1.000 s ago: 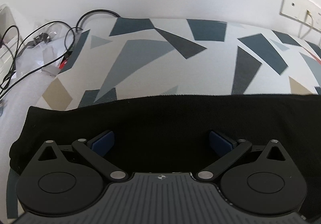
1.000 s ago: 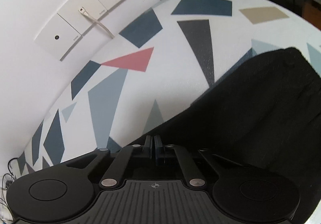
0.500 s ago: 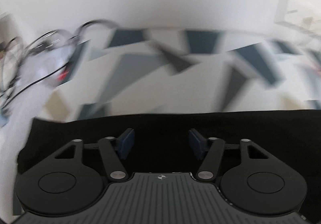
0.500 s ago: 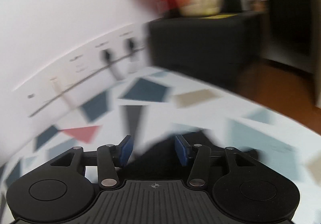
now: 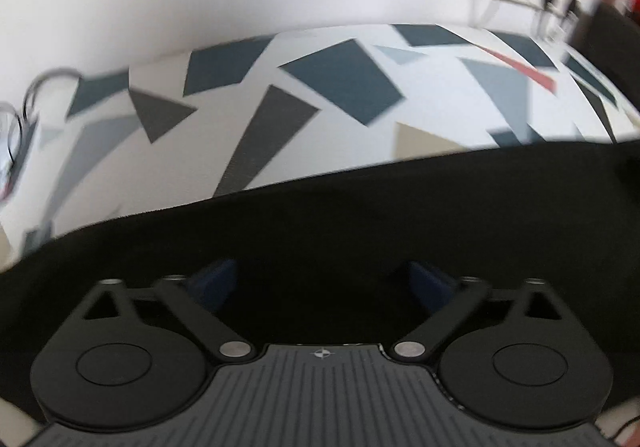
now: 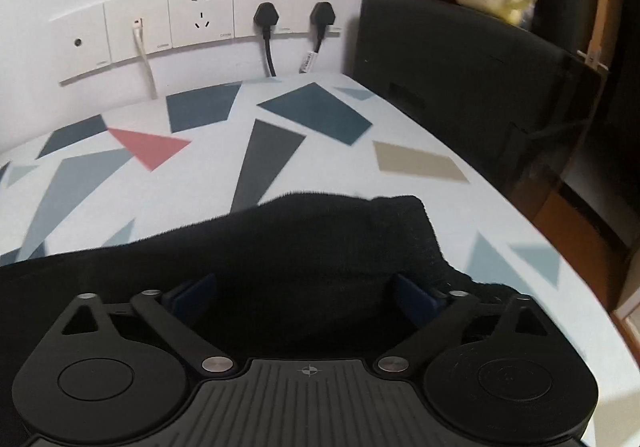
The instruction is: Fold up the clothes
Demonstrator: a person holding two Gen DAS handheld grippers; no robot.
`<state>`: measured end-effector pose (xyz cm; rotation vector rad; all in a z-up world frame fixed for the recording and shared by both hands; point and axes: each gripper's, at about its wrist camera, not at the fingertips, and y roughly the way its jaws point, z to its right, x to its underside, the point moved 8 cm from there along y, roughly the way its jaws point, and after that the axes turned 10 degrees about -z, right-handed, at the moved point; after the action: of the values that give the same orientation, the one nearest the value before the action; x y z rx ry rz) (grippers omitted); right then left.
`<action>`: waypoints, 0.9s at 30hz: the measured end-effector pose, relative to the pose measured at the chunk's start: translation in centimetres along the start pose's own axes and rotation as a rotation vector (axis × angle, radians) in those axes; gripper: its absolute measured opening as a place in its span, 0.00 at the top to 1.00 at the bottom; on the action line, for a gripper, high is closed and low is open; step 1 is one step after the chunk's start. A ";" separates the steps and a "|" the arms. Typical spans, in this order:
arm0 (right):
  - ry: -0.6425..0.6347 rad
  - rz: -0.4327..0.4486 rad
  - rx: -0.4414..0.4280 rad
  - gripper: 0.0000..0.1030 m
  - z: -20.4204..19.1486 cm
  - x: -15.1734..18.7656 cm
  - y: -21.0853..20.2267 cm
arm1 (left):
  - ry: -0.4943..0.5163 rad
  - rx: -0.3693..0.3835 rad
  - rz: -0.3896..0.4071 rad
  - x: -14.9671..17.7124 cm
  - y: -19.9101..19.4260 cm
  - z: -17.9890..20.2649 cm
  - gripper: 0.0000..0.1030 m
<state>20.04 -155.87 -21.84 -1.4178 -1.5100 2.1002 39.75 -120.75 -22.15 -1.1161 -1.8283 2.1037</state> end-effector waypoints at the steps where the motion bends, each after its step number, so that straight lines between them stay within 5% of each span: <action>1: -0.002 -0.001 0.000 0.01 -0.2 -0.7 0.6 | 0.007 -0.009 0.010 -0.9 0.4 0.1 0.00; 7: -0.003 -0.016 -0.003 0.01 -0.4 -4.2 3.3 | -0.060 -0.018 0.010 -5.2 2.7 -0.7 0.00; 11: 0.048 -0.005 0.008 0.01 -0.9 -4.7 1.7 | -0.152 0.000 0.020 -4.2 0.8 -2.9 0.01; 14: 0.089 0.089 -0.042 0.01 -2.0 -3.5 -2.2 | -0.257 0.077 0.066 -1.9 -2.7 -5.9 0.01; 18: 0.100 0.043 -0.167 0.01 -5.5 0.8 -5.7 | -0.411 0.134 0.067 3.9 -6.5 -10.6 0.01; 23: 0.058 -0.060 -0.258 0.01 -10.4 6.5 -7.1 | -0.653 -0.007 0.050 11.4 -9.1 -17.5 0.01; 27: -0.038 -0.108 -0.240 0.01 -14.0 8.6 -7.8 | -0.810 -0.031 0.080 14.3 -8.7 -22.6 0.01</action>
<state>23.67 -138.03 -20.86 -1.3423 -1.8624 1.9460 40.10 -92.74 -20.24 -0.3277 -2.1158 2.8457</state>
